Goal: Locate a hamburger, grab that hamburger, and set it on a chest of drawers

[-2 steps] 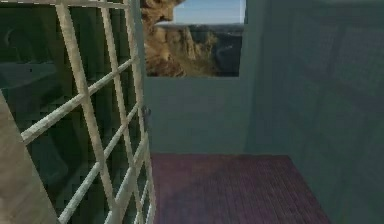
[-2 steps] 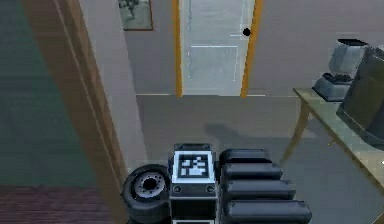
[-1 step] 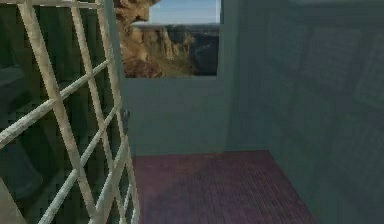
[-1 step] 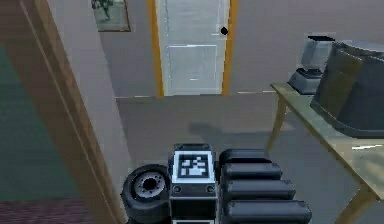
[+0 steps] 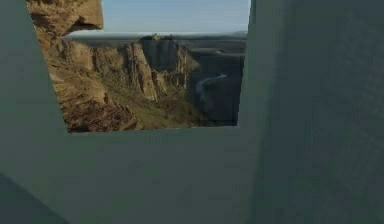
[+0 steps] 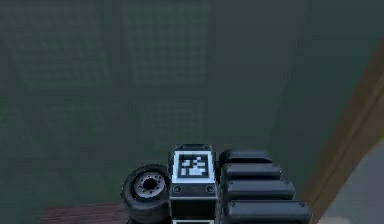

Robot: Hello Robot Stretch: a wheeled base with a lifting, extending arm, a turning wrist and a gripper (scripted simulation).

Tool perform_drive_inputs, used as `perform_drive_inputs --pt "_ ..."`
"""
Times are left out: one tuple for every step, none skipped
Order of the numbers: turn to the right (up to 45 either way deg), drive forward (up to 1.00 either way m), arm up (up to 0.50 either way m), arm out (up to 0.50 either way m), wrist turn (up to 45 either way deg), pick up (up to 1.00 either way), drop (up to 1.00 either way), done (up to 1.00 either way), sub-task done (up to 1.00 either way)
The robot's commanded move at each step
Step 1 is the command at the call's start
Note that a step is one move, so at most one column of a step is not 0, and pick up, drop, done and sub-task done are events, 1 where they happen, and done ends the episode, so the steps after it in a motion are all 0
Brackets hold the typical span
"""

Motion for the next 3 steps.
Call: perform_drive_inputs --pt "-24.0 0.0 0.0 0.0 0.0 0.0 0.0 0.0 0.0" --pt "0.0 0.55 0.0 0.0 0.0 0.0 0.0 0.0 0.0" --pt "-45.0 0.0 0.0 0.0 0.0 0.0 0.0 0.0 0.0"
